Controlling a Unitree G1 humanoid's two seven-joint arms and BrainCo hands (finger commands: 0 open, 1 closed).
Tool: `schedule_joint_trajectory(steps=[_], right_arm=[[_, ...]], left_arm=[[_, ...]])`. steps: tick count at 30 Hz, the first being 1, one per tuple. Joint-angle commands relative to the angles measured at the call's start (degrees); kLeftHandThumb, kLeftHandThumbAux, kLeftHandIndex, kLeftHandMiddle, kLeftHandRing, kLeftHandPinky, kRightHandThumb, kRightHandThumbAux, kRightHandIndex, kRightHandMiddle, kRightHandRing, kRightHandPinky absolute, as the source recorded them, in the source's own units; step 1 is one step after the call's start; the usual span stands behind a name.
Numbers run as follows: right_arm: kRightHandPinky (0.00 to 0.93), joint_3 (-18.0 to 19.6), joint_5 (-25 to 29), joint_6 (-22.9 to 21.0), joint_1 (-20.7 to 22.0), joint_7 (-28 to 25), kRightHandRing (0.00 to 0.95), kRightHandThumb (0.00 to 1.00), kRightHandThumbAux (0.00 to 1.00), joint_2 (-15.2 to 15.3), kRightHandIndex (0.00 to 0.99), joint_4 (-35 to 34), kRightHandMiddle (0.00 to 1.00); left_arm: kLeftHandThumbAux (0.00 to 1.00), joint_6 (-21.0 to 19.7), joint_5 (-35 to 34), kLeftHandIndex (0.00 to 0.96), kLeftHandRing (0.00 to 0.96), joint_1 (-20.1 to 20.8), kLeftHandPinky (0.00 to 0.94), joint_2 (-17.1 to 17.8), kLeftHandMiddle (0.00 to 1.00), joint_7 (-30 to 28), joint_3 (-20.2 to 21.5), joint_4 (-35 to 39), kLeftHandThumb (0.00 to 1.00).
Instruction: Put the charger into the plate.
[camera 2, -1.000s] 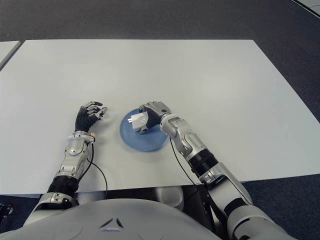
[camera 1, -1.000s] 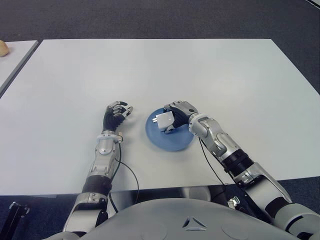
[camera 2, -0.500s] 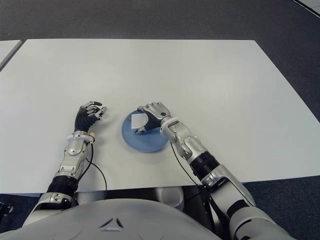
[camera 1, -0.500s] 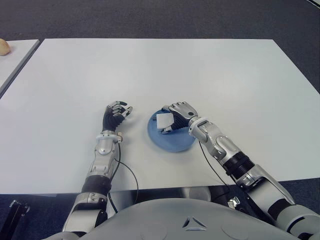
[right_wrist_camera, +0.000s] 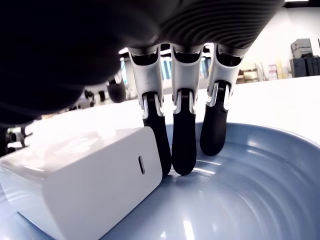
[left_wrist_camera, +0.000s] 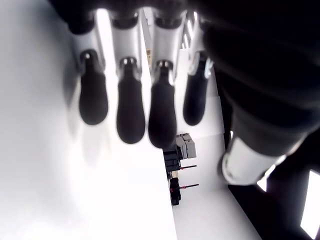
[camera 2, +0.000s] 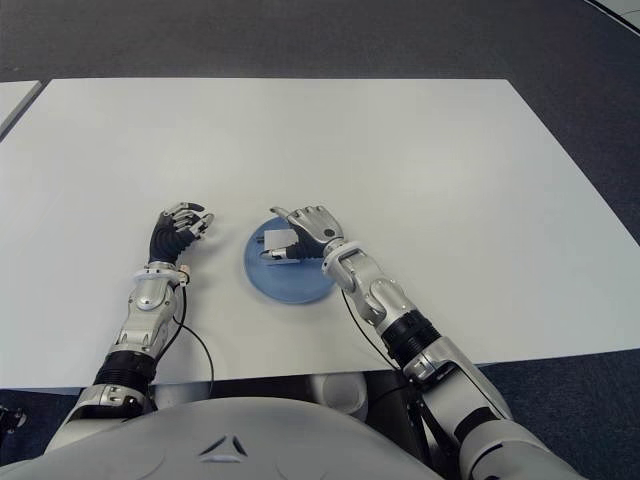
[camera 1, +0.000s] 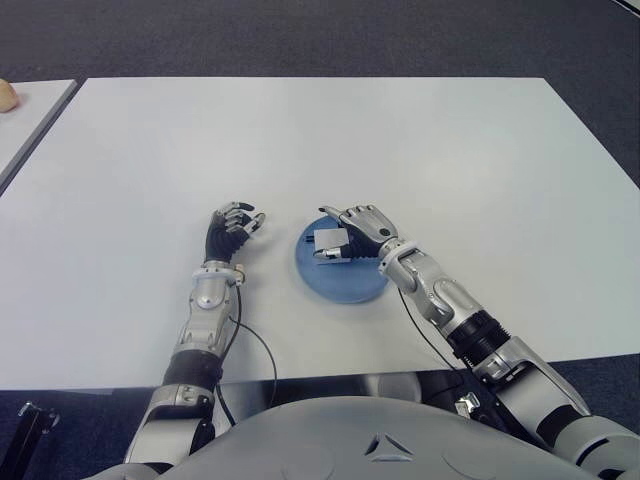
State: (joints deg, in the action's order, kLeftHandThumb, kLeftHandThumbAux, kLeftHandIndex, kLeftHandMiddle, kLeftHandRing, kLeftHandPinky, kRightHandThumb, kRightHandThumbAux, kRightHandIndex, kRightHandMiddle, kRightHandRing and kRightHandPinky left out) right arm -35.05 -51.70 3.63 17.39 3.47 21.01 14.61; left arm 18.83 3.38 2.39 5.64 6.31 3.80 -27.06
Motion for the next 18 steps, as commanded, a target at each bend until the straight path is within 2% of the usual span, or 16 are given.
schedule_joint_trajectory(steps=[1,10,18], right_arm=[[0.0,0.57,-0.02,0.1,-2.0,0.49,0.0,0.451,0.147,-0.08,0.0,-1.05,0.0],[0.0,1.63,-1.1,-1.46,-3.5,1.04,0.0,0.502,0.125,-0.34,0.0,-4.35,0.0],[0.0,3.42,-0.71,-1.26,-4.91,2.9,0.0,0.448,0.123,-0.42,0.0,-6.23,0.0]], left_arm=[[0.718,-0.58,0.21,0.434,0.626,-0.51,0.615,0.1,0.634,-0.32,0.02,-0.67,0.707],[0.718,-1.55,0.03,0.435,0.632,-0.59,0.622,-0.06,0.641,-0.22,0.12,-0.24,0.707],[0.717,-2.13,-0.06,0.435,0.64,-0.69,0.629,-0.13,0.65,-0.26,0.13,0.07,0.708]])
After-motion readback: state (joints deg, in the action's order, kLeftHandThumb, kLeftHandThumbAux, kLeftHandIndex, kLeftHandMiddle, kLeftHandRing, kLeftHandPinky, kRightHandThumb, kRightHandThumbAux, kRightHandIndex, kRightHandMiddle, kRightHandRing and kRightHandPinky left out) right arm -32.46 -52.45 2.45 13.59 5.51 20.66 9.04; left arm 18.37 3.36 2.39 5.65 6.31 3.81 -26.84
